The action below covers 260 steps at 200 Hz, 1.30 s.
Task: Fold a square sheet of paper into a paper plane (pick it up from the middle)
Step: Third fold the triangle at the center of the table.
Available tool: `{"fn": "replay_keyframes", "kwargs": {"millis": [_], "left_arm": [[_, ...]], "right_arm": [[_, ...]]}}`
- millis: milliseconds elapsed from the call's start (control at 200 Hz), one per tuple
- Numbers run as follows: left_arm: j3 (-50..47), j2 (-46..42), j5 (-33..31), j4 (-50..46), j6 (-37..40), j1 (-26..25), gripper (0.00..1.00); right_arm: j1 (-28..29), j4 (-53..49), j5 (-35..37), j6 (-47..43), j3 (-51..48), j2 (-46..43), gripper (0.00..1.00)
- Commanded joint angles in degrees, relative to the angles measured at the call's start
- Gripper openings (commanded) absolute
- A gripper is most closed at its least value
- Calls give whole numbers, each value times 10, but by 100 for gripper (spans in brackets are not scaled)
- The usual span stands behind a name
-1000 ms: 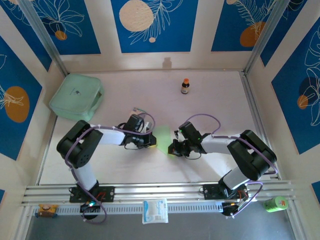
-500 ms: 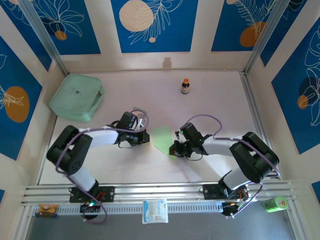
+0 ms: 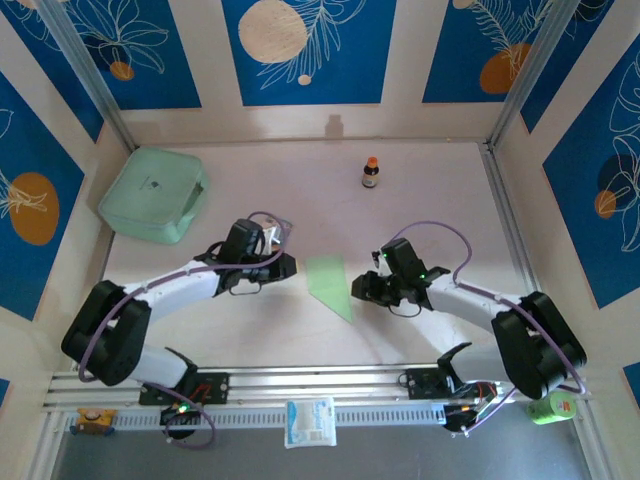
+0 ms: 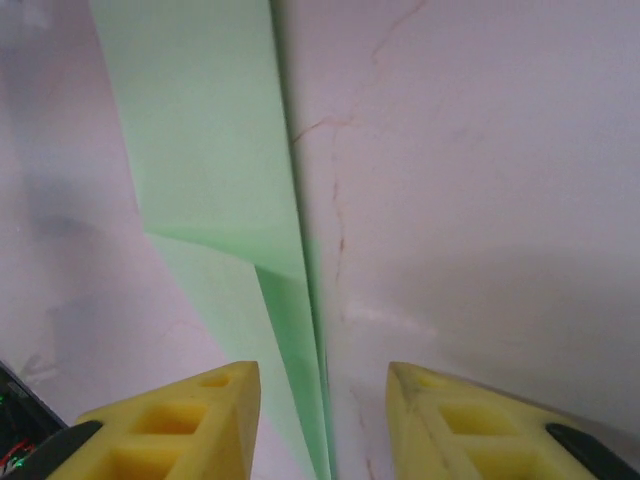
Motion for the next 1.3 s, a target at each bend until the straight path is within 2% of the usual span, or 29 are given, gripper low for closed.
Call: {"fn": "replay_keyframes", "kwargs": {"millis": [0, 235, 425, 505, 580, 755, 950, 1075, 1295], "left_arm": [[-15, -29, -36, 8, 3, 4, 18], [-19, -49, -48, -1, 14, 5, 25], [-23, -48, -49, 7, 5, 5, 29], [-21, -42, -47, 9, -1, 5, 29], [-20, -32, -41, 15, -8, 6, 29], [-5, 4, -1, 28, -18, 5, 30], [11, 54, 55, 63, -39, 5, 34], [23, 96, 87, 95, -66, 5, 40], [40, 148, 101, 126, -99, 4, 43]], "right_arm": [[-2, 4, -49, -16, 30, 32, 41], [6, 37, -80, -17, 68, 96, 40], [6, 17, -77, -35, 92, 132, 33], [6, 15, -77, -37, 91, 130, 22], [5, 15, -81, -40, 89, 126, 15], [3, 17, -84, -42, 76, 111, 7], [-1, 26, -100, -44, 65, 86, 6], [-6, 44, -113, -41, 51, 66, 6], [-20, 65, -137, -37, 36, 53, 5]]}}
